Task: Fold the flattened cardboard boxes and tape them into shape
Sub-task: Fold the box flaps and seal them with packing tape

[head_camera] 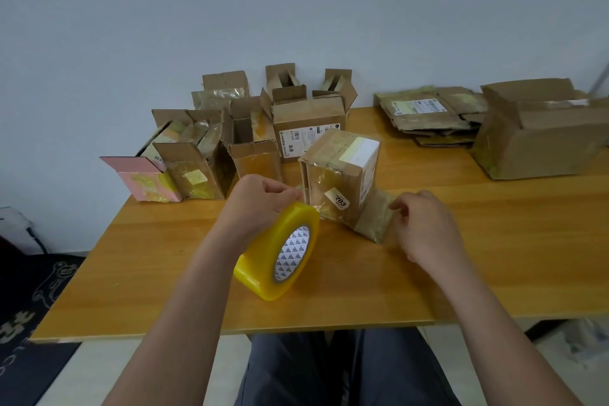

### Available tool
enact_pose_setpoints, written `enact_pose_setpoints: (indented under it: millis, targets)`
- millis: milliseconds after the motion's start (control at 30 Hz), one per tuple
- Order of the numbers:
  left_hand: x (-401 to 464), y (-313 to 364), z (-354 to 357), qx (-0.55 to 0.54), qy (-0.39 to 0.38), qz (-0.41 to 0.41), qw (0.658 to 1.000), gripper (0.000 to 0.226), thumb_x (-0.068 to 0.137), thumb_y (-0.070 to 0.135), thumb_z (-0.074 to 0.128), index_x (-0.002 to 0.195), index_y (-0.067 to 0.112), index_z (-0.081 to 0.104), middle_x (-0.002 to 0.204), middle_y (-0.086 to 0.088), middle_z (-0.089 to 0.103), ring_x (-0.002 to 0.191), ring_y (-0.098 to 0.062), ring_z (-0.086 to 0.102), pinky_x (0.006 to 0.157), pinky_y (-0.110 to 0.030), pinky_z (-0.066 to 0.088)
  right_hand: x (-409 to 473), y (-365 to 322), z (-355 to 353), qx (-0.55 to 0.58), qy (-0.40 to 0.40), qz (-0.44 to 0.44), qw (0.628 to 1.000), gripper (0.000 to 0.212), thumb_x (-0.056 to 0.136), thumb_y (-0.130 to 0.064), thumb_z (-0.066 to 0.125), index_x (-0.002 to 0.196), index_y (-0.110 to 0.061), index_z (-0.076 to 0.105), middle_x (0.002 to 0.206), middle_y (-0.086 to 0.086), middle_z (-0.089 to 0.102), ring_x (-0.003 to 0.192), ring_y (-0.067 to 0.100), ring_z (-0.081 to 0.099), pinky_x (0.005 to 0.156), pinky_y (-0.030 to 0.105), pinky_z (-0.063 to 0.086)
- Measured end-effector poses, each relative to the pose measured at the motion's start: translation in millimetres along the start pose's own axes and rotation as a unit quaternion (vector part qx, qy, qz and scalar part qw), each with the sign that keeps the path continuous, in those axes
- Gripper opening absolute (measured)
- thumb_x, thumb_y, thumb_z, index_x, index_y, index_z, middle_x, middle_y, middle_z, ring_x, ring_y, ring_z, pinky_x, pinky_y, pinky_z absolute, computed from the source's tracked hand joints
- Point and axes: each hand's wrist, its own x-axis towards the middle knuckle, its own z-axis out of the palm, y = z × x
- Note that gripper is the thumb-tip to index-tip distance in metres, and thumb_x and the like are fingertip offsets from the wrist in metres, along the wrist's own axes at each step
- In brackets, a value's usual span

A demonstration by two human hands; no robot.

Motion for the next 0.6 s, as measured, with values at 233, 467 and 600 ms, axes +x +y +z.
enact_pose_setpoints:
  millis: [233,467,600]
  targets:
    - [-1.4,-1.6,-1.0,0.017,-0.005,0.029,0.999,0.016,0.094,0.035,0.061,0.09,0.028,0.076,0.08,0.009,0.069,0.077,-0.011,0.06,0.06,-0.022,0.045,-9.6,-53.9,10.7,0.351,-0.213,-0.026,0.911,0.061,0.086,-0.067,0.044,0.096,-0.016,0.074,0.093,0.0,0.074,0.091,0.014,0.069,0.093,0.042,0.053]
    - [-2.0,-14.1,-6.8,0.035,0.012,0.097,0.995,0.018,0.094,0.036,0.06,0.096,0.028,0.076,0.084,0.011,0.072,0.079,-0.007,0.064,0.063,-0.017,0.049,-1.4,-83.7,27.5,0.483,-0.154,0.043,0.861,0.035,0.087,-0.041,0.069,0.083,-0.006,0.07,0.083,0.014,0.072,0.083,0.03,0.071,0.08,0.055,0.057]
    - [-13.1,-27.4,-14.0,0.028,0.209,0.135,0.968,0.035,0.091,0.046,0.059,0.117,0.024,0.07,0.115,0.012,0.068,0.082,0.004,0.062,0.064,-0.013,0.046,1.8,-96.5,33.0,0.404,-0.075,-0.031,0.911,0.026,0.091,-0.037,0.065,0.071,-0.022,0.063,0.068,-0.004,0.063,0.066,0.013,0.061,0.072,0.041,0.057]
